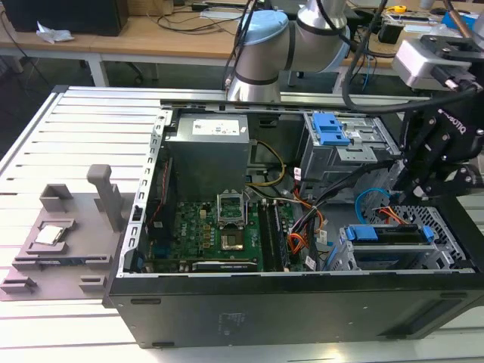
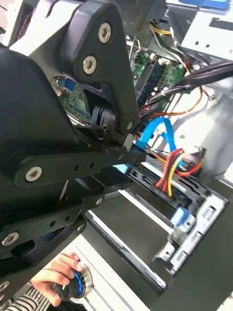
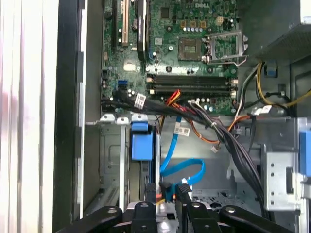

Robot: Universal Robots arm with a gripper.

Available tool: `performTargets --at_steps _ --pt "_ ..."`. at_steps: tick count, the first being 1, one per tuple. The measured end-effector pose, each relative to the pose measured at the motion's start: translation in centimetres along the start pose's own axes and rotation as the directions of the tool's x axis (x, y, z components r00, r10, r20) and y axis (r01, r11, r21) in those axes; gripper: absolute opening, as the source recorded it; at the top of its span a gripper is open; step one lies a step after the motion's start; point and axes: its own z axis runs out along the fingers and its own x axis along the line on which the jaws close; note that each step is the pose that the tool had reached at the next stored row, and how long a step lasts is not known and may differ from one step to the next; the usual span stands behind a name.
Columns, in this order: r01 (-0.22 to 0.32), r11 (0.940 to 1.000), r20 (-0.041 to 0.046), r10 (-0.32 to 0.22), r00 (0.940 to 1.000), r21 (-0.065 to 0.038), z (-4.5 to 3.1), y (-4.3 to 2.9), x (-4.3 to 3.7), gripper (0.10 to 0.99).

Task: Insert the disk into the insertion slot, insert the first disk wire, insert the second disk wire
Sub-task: 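Insert the second disk wire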

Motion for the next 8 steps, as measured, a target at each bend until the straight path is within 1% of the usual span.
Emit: performTargets --at_steps 1,2,4,6,8 --pt "0.007 1.0000 -0.0001 -0.007 1.0000 0.000 0.18 0.33 0.00 0.302" --pt "0.018 0.9998 -0.0017 -0.018 0.9998 0.000 0.27 0.38 0.00 0.302" --pt "0.037 0.9993 -0.0068 -0.037 0.9993 0.000 0.44 0.40 0.00 0.302" --pt "0.037 0.9993 -0.0106 -0.037 0.9992 0.000 0.46 0.41 0.00 0.302" --pt "0.037 0.9993 -0.0108 -0.037 0.9992 0.000 0.46 0.41 0.00 0.302"
